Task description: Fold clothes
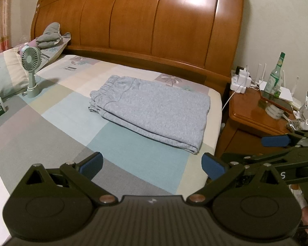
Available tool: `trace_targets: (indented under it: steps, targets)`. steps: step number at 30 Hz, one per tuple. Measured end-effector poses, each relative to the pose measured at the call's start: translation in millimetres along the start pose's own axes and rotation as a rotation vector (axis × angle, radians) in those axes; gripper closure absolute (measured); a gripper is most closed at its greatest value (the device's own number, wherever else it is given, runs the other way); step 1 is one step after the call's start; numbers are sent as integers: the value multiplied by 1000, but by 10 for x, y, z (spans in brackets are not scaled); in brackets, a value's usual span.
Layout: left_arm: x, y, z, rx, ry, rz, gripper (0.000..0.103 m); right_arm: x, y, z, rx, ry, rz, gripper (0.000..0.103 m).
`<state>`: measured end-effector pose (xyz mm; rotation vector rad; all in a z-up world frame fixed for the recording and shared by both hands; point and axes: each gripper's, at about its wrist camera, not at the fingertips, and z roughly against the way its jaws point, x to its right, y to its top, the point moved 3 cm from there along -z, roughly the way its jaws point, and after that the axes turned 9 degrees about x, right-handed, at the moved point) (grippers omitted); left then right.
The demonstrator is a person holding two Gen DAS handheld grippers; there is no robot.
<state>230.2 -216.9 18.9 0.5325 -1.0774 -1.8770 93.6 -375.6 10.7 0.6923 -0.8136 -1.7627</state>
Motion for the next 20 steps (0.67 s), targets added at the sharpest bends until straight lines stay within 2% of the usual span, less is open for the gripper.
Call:
trace_targets:
  steps: [20]
  targets:
    - [22, -5, 6, -3, 2, 0, 1, 9, -12, -2, -5, 2, -4, 0]
